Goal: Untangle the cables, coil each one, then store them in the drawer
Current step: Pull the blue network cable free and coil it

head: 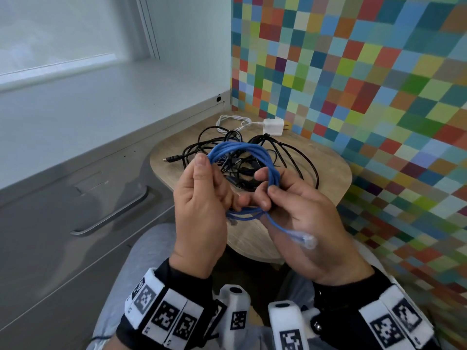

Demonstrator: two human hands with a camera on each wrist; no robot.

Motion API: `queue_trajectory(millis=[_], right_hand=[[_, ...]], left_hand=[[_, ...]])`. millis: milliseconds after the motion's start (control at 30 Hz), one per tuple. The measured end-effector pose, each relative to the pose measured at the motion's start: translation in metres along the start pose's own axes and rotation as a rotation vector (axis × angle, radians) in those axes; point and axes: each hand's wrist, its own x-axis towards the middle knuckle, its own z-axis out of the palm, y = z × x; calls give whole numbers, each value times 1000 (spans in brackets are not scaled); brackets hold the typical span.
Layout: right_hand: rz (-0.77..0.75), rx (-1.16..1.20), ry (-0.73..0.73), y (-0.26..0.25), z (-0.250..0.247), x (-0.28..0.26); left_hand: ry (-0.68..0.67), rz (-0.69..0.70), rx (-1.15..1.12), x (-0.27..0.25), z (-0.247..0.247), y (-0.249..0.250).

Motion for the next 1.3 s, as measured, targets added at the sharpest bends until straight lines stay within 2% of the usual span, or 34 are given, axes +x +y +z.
queue_trajectory(millis=[67, 200, 233, 367, 500, 767, 900, 1000, 1200, 1300], right_hand=[[-15, -130, -9, 0, 2, -1], [-104, -701, -53, -3, -2, -4], [-131, -773, -49, -3, -3, -4], [-202, -857, 37, 0, -7, -2], [-297, -1141, 165, -3, -14, -2], [-436, -1391, 211, 5, -2, -4], [-355, -1337, 107, 7, 0, -4], [-221, -1176, 12, 8, 6, -6], [-107, -792, -123, 13, 12, -5], [-122, -628, -70, 14, 14, -2]], left_hand=[[11, -13, -7, 0, 0, -2], [-25, 44, 16, 1, 0, 4], [-34, 55, 28, 0, 1, 6], [-82, 114, 16, -2, 0, 11], [-205, 181, 6, -1, -4, 21], [-157, 210, -11, -5, -4, 23], [-118, 244, -111, -5, -3, 28], [-59, 241, -191, 0, -6, 33], [-76, 193, -273, 6, -11, 28], [-65, 99, -350, 3, -9, 21]])
